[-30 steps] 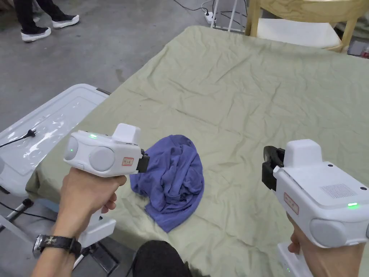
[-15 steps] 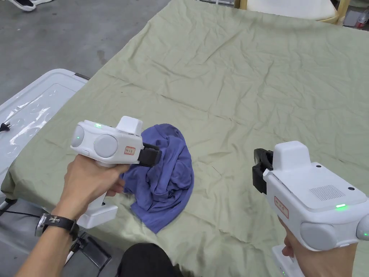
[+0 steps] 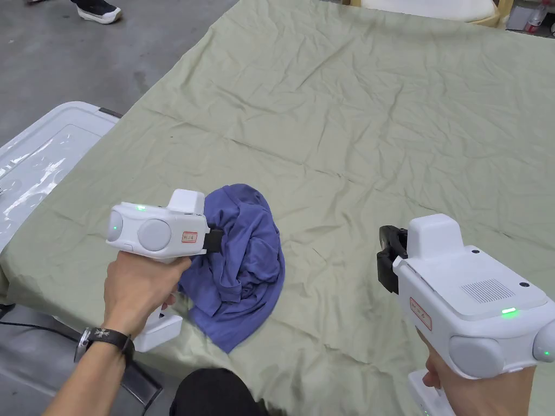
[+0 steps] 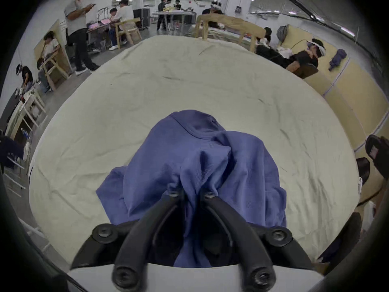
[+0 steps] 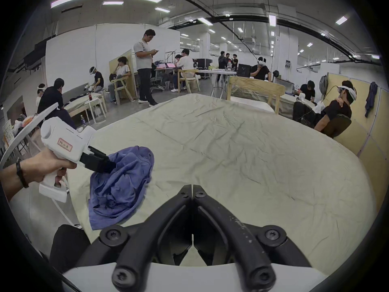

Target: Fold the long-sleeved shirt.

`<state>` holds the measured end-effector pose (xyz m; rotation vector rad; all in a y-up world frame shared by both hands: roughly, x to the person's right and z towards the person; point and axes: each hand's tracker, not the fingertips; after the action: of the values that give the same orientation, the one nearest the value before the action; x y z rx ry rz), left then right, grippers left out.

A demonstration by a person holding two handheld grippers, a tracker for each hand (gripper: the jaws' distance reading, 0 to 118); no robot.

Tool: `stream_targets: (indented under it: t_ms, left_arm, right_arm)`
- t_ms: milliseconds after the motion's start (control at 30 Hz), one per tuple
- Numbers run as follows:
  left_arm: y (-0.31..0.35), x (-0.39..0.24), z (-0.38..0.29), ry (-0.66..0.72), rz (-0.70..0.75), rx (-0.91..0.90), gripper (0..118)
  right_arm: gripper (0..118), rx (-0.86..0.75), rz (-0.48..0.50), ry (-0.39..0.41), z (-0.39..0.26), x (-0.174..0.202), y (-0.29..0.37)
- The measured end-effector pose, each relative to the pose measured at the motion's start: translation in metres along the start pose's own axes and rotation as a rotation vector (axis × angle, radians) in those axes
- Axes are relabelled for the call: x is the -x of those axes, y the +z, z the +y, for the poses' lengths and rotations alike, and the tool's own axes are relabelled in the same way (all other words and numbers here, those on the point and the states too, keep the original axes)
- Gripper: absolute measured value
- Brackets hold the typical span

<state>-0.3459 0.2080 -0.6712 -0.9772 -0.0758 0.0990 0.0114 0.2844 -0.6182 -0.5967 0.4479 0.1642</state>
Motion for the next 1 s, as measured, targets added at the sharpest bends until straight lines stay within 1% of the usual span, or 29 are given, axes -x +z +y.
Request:
stream_targets:
  t_ms: [100,167,300,400,500,633,733,800,933,1000]
  left_arm:
    - [0.013,-0.003,-0.01,0.074,0.015,-0.067,8]
    - [0.022,-0.007,-0.018,0.079,0.014,-0.068,8]
    - [0.046,-0.017,-0.035,0.113,0.021,-0.129,8]
    - [0.061,-0.021,-0.047,0.146,0.021,-0.206,8]
    - [0.085,-0.033,-0.045,0.098,0.041,-0.273,8]
    - [0.14,-0.059,-0.026,0.021,0.064,-0.419,8]
    - [0.18,-0.074,-0.004,0.016,0.04,-0.53,7]
    - [0.211,-0.095,0.011,-0.047,0.052,-0.61,7]
    - [0.269,-0.131,0.047,-0.108,0.002,-0.738,7]
    - [0.292,-0.144,0.066,-0.128,-0.056,-0.78,7]
  right_arm:
    - [1,-0.013,-0.003,-0.001,0.002,-0.001,0.006]
    - [1,-0.025,-0.01,-0.005,0.004,-0.003,0.013]
    - [1,-0.059,-0.028,-0.026,0.008,-0.008,0.028]
    - [1,-0.084,-0.036,-0.036,0.011,-0.012,0.043]
    - [1,-0.115,-0.051,-0.038,0.013,-0.018,0.06]
    - [1,-0.171,-0.083,-0.057,0.016,-0.028,0.089]
    - [1,-0.204,-0.112,-0.074,0.016,-0.04,0.111]
    - [1,-0.222,-0.127,-0.086,0.014,-0.048,0.126]
    - [1,-0.267,-0.177,-0.127,0.009,-0.067,0.155]
    - [1,-0.285,-0.196,-0.156,0.007,-0.077,0.168]
